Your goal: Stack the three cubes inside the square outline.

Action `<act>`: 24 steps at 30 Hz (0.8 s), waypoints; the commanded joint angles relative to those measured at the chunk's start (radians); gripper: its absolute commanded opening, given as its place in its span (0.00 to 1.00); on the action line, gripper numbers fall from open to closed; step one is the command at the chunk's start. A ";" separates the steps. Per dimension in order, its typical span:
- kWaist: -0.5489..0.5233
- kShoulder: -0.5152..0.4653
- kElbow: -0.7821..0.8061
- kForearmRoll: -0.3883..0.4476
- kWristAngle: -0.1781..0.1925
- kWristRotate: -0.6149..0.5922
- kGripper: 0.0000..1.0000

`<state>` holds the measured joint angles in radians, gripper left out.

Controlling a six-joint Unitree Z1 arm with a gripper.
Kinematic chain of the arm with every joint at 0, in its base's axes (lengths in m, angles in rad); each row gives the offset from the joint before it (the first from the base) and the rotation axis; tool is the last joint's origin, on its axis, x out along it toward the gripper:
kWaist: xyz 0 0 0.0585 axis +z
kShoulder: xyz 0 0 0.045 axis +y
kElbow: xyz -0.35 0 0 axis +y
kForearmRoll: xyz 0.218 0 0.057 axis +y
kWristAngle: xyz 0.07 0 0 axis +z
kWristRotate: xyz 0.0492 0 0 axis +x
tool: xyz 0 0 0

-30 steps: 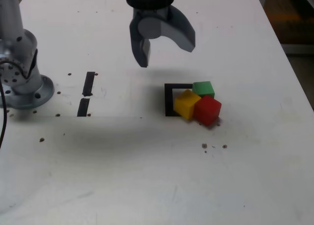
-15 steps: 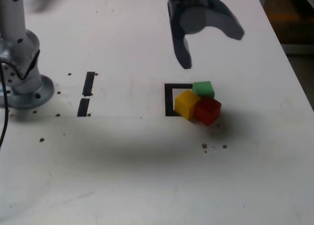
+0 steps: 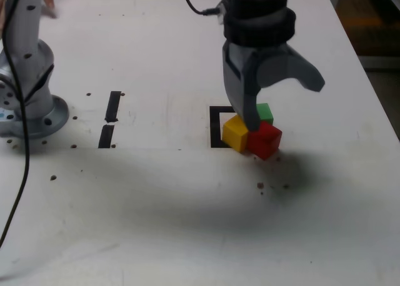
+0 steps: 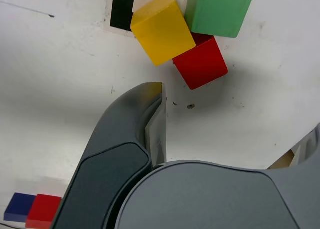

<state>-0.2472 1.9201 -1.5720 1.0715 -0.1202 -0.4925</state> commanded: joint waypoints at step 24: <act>-0.045 0.143 -0.052 -0.040 -0.073 -0.109 0.97</act>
<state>-0.2959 2.0549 -1.6260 1.0329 -0.1907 -0.5971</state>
